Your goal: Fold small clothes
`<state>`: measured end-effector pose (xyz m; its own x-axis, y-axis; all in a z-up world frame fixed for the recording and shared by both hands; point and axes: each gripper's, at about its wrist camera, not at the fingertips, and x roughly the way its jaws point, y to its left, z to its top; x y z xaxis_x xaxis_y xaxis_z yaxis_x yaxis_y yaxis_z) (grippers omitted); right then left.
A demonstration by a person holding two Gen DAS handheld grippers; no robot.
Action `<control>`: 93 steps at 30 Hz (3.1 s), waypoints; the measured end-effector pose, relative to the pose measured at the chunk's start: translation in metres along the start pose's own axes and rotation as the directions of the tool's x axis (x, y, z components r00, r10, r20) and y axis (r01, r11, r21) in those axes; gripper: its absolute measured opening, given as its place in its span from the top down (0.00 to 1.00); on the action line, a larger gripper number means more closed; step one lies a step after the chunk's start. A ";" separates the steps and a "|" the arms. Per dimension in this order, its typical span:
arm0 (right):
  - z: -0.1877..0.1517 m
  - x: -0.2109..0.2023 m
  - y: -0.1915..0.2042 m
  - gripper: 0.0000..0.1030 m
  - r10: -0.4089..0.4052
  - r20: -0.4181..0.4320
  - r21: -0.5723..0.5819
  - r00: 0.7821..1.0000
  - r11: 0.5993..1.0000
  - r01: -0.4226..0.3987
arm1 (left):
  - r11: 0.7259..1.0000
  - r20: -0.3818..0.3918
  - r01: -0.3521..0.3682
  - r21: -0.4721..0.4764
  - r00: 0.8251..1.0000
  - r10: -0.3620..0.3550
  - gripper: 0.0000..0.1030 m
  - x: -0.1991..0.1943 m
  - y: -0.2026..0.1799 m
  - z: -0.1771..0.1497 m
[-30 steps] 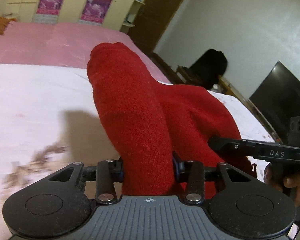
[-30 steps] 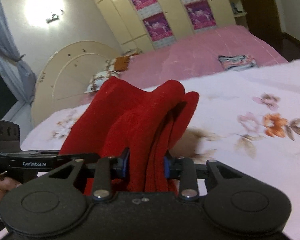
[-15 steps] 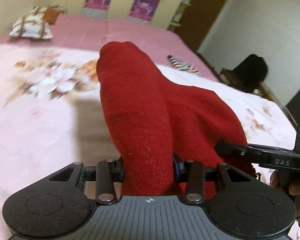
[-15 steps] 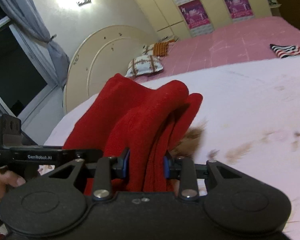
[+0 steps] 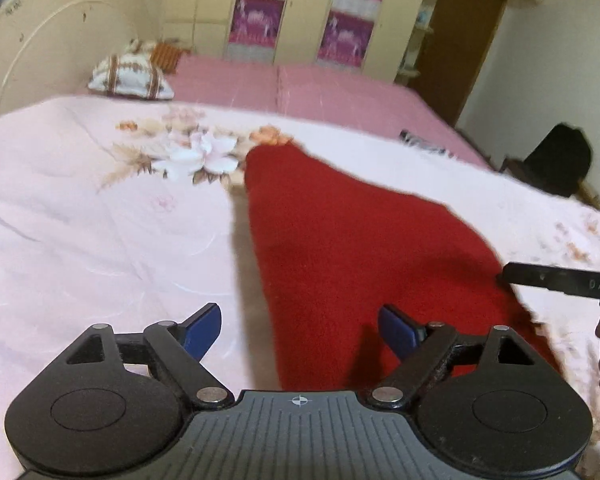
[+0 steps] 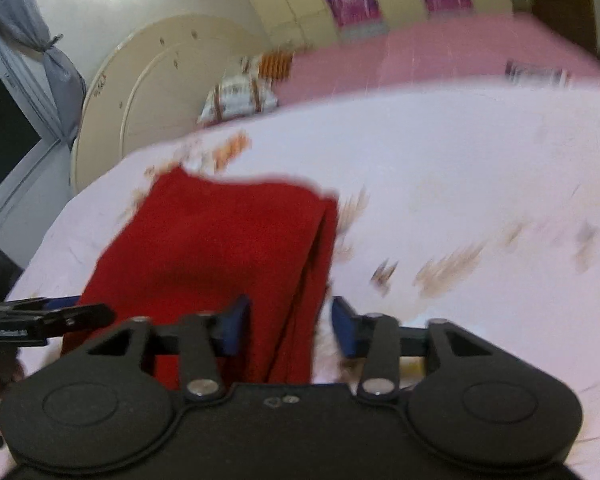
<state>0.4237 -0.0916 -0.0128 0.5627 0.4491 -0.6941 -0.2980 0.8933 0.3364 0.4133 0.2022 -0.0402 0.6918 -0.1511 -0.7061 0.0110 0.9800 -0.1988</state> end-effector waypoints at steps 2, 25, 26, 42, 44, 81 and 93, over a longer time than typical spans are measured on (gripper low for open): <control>0.000 -0.021 0.009 0.73 0.029 0.039 -0.051 0.999 0.998 -0.027 | 1.000 0.004 0.011 0.027 1.000 -0.011 0.17 -0.010 -0.005 -0.006; -0.067 -0.058 0.038 0.73 -0.112 -0.044 -0.181 0.993 0.978 0.102 | 0.994 -0.018 -0.105 0.019 0.994 0.106 0.18 -0.064 -0.028 -0.097; -0.068 -0.071 0.039 0.69 -0.108 -0.013 -0.191 0.994 0.976 0.104 | 0.995 0.002 -0.102 0.019 0.995 0.102 0.18 -0.076 -0.033 -0.100; -0.153 -0.219 0.061 0.12 -0.158 0.134 -0.109 0.978 0.979 0.173 | 0.995 0.183 -0.094 0.029 0.979 0.088 0.00 -0.230 -0.113 -0.160; -0.158 -0.231 0.069 0.12 -0.174 0.148 -0.115 0.974 0.975 0.192 | 0.994 0.208 -0.092 0.051 0.975 0.080 0.00 -0.245 -0.121 -0.166; -0.175 -0.284 0.114 0.09 -0.187 0.285 -0.148 0.940 0.960 0.236 | 0.992 0.281 -0.096 0.077 0.957 0.070 0.00 -0.300 -0.142 -0.182; -0.174 -0.282 0.118 0.09 -0.201 0.300 -0.132 0.933 0.959 0.249 | 0.993 0.285 -0.092 0.077 0.956 0.067 0.00 -0.301 -0.139 -0.182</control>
<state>0.0962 -0.1157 0.1119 0.8160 0.2447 -0.5237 -0.2475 0.9666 0.0659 0.0722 0.0877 0.0763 0.8681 -0.0422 -0.4945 0.0028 0.9968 -0.0802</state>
